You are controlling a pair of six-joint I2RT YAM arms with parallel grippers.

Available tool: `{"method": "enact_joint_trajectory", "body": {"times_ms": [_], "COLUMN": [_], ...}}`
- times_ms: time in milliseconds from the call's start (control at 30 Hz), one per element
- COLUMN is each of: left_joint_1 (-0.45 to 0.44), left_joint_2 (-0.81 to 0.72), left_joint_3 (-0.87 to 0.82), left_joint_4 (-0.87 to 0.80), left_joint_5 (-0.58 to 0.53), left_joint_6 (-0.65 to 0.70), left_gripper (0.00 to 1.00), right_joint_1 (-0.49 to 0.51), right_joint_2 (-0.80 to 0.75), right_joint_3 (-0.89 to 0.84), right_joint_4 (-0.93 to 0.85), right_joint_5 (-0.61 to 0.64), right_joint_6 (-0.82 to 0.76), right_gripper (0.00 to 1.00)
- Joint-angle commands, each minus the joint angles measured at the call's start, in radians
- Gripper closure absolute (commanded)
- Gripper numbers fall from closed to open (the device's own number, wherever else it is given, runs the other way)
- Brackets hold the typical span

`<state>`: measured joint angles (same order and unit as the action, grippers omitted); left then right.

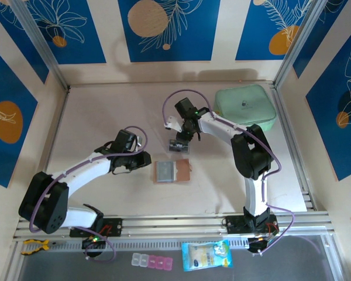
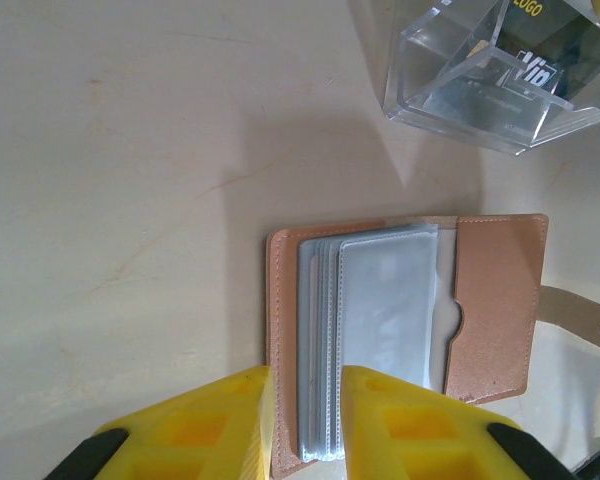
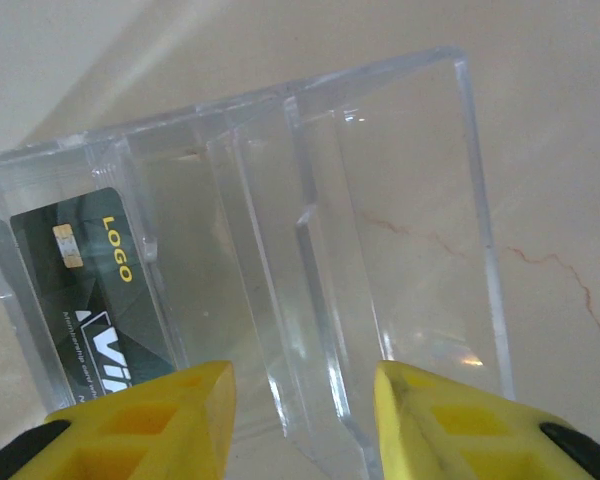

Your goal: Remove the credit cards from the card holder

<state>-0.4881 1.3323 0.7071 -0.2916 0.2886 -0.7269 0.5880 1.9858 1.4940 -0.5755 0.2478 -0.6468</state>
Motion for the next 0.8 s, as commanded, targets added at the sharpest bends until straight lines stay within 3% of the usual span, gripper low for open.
{"method": "enact_joint_trajectory", "body": {"times_ms": [0, 333, 533, 767], "left_joint_1": [0.01, 0.008, -0.017, -0.06], "left_joint_2": [-0.002, 0.009, 0.046, 0.09], "left_joint_3": [0.009, 0.002, -0.008, -0.024], "left_joint_4": [-0.001, 0.033, 0.096, 0.125], "left_joint_5": [0.028, 0.065, 0.104, 0.094], "left_joint_6": [-0.002, -0.015, -0.042, -0.048], "left_gripper": [0.75, 0.75, 0.76, 0.81], "right_joint_1": [0.004, 0.012, 0.037, 0.08], "right_joint_2": [-0.014, -0.115, -0.174, -0.277], "right_joint_3": [-0.017, 0.011, -0.009, -0.163], "right_joint_4": [0.002, -0.023, -0.095, -0.01], "right_joint_5": [-0.002, 0.005, -0.119, -0.263], "right_joint_6": [-0.016, 0.126, 0.41, 0.855], "right_gripper": [0.58, 0.58, 0.6, 0.64]}}
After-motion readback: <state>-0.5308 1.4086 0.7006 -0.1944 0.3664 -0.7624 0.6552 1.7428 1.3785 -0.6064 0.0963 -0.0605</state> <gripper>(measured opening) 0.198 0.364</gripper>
